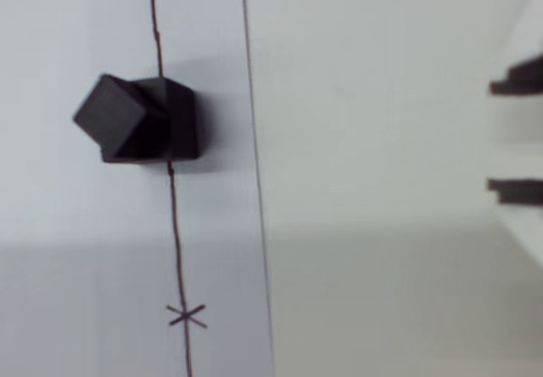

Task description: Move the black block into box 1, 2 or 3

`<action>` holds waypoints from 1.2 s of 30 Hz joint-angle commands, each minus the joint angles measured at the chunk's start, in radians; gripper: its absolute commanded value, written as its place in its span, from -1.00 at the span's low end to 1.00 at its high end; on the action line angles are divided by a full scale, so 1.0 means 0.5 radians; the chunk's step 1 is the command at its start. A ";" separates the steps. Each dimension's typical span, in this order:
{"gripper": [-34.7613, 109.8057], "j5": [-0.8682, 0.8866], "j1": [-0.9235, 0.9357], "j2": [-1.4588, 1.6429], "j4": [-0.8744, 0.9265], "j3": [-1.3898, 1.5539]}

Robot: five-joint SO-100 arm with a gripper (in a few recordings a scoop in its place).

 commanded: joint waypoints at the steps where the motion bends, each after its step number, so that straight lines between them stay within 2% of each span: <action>1: -0.34 -0.052 0.046 -0.245 -0.138 -0.270; 7: -0.27 -0.064 0.031 -0.650 -0.273 -0.543; 21: -0.13 -0.172 0.080 -1.381 -0.316 -1.221; 36: -0.07 -0.227 0.049 -1.559 -0.543 -1.209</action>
